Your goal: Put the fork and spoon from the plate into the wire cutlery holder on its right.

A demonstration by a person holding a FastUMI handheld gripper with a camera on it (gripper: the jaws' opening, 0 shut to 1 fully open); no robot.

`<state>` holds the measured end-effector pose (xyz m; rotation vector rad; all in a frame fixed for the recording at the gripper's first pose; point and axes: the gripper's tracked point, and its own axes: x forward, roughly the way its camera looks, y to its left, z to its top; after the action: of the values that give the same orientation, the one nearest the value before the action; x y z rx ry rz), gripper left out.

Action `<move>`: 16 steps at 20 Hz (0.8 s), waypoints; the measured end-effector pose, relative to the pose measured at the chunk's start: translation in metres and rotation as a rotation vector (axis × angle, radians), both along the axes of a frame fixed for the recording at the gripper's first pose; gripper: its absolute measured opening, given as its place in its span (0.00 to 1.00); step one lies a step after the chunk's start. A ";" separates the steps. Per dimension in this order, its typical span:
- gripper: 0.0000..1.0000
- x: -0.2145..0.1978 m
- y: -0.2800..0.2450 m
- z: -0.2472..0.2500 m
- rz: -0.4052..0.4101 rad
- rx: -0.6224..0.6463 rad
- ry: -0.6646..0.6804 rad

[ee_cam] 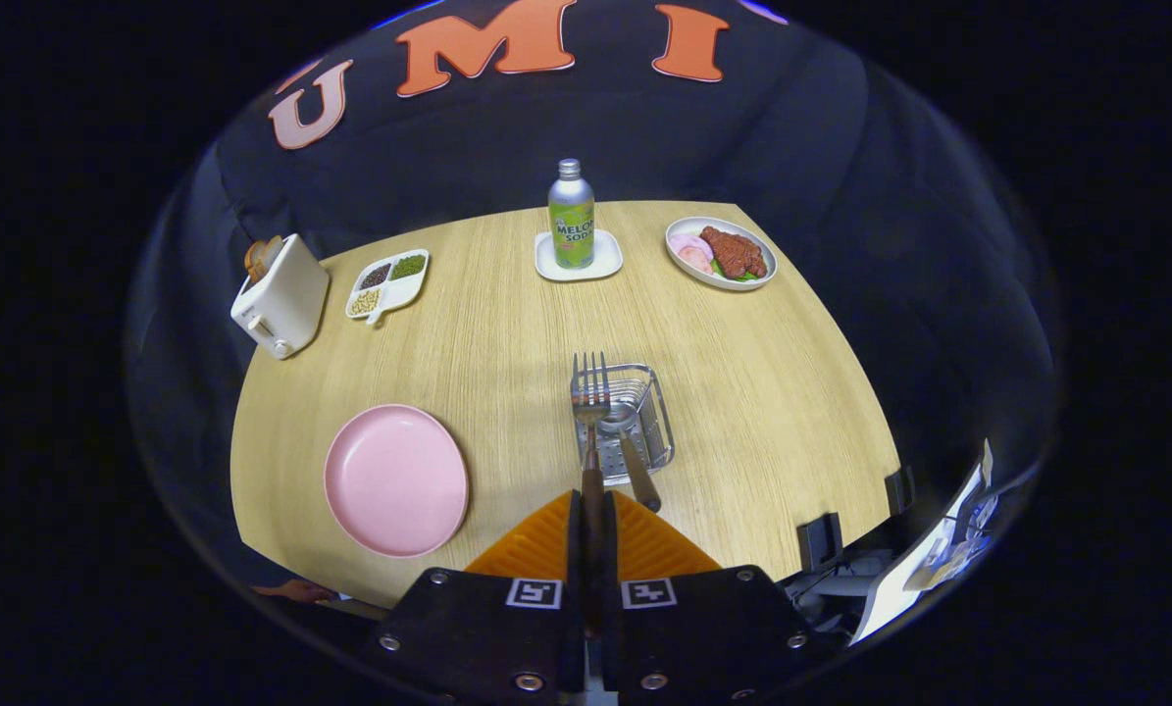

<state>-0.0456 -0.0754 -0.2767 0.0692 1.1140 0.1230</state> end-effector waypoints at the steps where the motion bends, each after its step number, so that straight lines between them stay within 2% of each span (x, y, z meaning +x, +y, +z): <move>1: 0.08 0.001 -0.002 -0.002 0.014 -0.004 0.024; 5: 0.08 0.004 -0.009 -0.017 0.082 -0.041 0.127; 16: 0.08 0.017 -0.012 -0.019 0.170 -0.040 0.309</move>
<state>-0.0285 -0.0874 -0.2960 -0.0445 1.4299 0.2476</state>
